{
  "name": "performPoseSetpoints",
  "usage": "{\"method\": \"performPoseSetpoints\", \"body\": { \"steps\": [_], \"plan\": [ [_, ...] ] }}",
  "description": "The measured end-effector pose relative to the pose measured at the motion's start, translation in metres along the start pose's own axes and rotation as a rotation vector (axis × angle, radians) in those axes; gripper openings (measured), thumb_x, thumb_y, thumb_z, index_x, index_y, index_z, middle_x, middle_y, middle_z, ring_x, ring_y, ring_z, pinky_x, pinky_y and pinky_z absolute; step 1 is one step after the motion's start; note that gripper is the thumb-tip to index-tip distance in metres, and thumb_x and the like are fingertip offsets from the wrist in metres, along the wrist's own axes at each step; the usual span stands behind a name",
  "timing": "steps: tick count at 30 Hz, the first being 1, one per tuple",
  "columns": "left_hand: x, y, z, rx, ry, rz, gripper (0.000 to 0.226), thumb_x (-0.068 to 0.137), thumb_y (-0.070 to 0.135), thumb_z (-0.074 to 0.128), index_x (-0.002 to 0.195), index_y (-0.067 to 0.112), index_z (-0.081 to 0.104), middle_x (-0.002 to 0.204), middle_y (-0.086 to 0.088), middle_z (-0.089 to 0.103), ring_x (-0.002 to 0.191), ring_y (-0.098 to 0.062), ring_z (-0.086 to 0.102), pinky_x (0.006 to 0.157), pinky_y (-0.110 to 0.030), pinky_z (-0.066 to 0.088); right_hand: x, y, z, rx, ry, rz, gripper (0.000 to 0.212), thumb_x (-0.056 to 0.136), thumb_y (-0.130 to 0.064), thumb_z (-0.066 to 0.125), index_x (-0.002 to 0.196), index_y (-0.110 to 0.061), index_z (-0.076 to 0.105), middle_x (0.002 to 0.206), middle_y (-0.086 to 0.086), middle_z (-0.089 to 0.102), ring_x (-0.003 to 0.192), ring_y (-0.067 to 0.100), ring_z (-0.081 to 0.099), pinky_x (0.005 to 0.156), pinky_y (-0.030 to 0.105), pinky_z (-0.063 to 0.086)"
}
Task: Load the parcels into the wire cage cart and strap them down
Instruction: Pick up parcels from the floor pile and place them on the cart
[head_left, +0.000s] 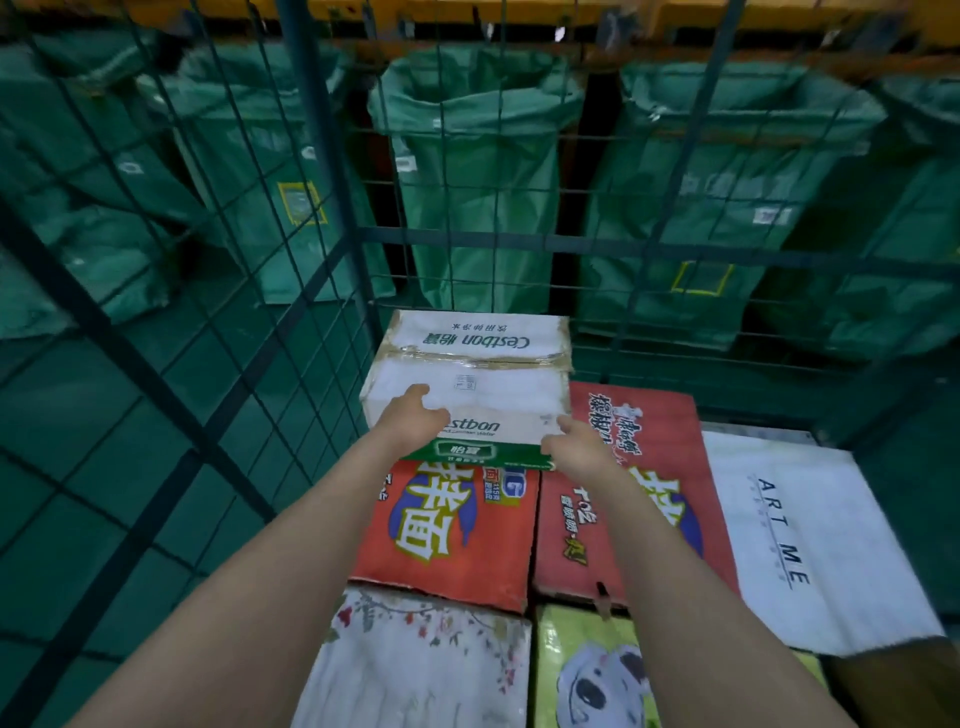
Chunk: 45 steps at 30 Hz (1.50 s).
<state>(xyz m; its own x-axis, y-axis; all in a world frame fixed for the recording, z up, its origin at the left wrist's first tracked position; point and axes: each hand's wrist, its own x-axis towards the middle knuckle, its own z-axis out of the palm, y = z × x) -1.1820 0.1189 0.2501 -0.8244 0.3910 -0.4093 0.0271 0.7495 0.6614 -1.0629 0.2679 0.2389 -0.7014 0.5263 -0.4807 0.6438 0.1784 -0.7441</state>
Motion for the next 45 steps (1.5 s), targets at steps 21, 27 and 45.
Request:
{"method": "performPoseSetpoints", "body": {
  "steps": [21, 27, 45],
  "plan": [
    [-0.322, 0.124, 0.086, -0.093, -0.134, 0.249, 0.038, 0.095, 0.013, 0.046, 0.133, 0.013, 0.047, 0.125, -0.011, 0.054, 0.099, -0.03, 0.061, 0.083, -0.036, 0.05, -0.298, 0.101, -0.155, 0.197, 0.084, 0.037, 0.047, 0.096, -0.015, 0.049, 0.141, -0.011, 0.041, 0.137, 0.008, 0.048, 0.107, 0.024, 0.056, 0.078, 0.033, 0.046],
    [-0.352, 0.16, 0.094, -0.037, -0.235, 0.459, 0.03, 0.096, 0.014, 0.046, 0.124, 0.015, 0.056, 0.11, -0.003, 0.055, 0.089, -0.014, 0.052, 0.074, -0.024, 0.04, -0.354, 0.143, -0.188, 0.47, 0.291, 0.136, 0.037, 0.094, -0.009, 0.047, 0.13, -0.015, 0.051, 0.114, 0.004, 0.056, 0.092, 0.019, 0.058, 0.072, 0.032, 0.044],
    [-0.454, 0.139, 0.191, 0.165, -0.77, 0.656, 0.02, 0.094, 0.013, 0.048, 0.103, 0.02, 0.064, 0.094, 0.002, 0.055, 0.075, -0.01, 0.048, 0.057, -0.019, 0.036, -0.51, 0.247, -0.105, 1.013, 0.827, 0.353, 0.017, 0.097, -0.015, 0.047, 0.106, -0.014, 0.062, 0.094, 0.004, 0.065, 0.081, 0.021, 0.063, 0.069, 0.031, 0.05]
  ]
}}
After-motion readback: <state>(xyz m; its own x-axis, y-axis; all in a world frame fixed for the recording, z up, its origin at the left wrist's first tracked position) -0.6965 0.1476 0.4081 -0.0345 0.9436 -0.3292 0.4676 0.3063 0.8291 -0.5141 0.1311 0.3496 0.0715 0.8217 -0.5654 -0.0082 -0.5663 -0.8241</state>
